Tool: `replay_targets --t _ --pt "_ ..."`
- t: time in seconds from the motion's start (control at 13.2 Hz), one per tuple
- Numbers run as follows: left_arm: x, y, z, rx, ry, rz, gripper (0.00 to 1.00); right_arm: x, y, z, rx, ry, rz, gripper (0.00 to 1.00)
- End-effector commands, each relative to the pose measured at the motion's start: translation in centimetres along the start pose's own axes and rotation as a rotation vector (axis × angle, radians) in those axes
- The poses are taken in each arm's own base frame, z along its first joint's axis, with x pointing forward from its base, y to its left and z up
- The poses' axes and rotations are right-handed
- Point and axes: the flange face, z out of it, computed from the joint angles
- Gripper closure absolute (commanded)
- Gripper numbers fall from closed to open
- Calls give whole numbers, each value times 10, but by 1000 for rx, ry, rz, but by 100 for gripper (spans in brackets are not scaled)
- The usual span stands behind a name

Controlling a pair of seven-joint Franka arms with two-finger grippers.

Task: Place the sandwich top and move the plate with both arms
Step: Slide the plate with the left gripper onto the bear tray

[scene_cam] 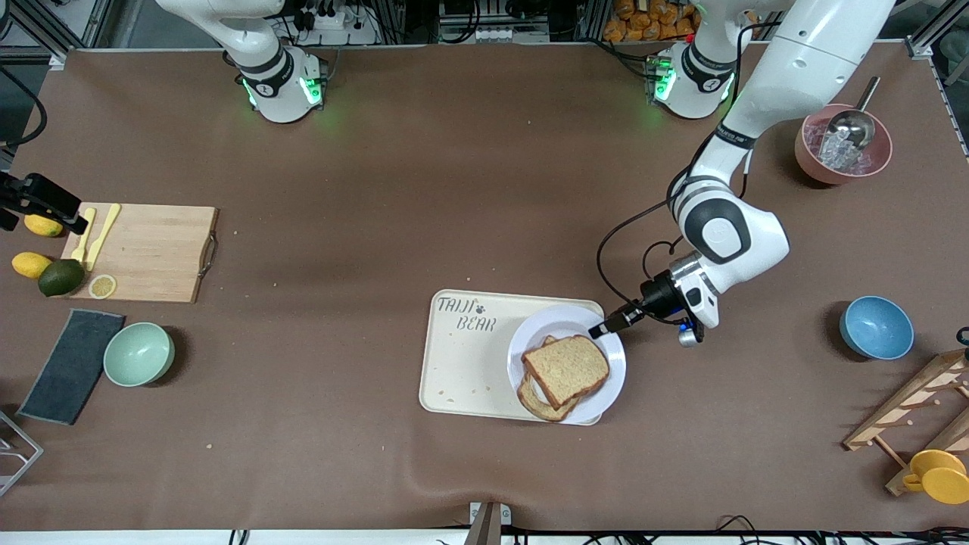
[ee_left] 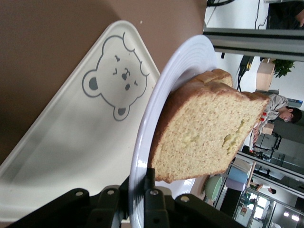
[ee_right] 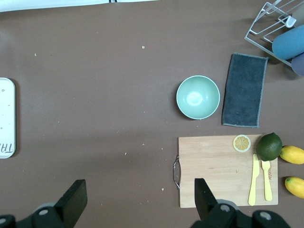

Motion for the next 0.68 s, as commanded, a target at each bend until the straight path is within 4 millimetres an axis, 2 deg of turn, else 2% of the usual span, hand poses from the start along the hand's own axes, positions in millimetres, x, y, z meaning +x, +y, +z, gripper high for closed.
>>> replay_targets --t 0.0,0.3,0.61 --pt "14 6 15 -19 40 -38 100 0 9 -5 11 -8 19 0" --pt "22 12 31 -26 65 -63 100 0 12 -5 11 -10 27 0" --pt "20 9 47 -10 82 -80 100 0 13 -4 11 -12 27 0"
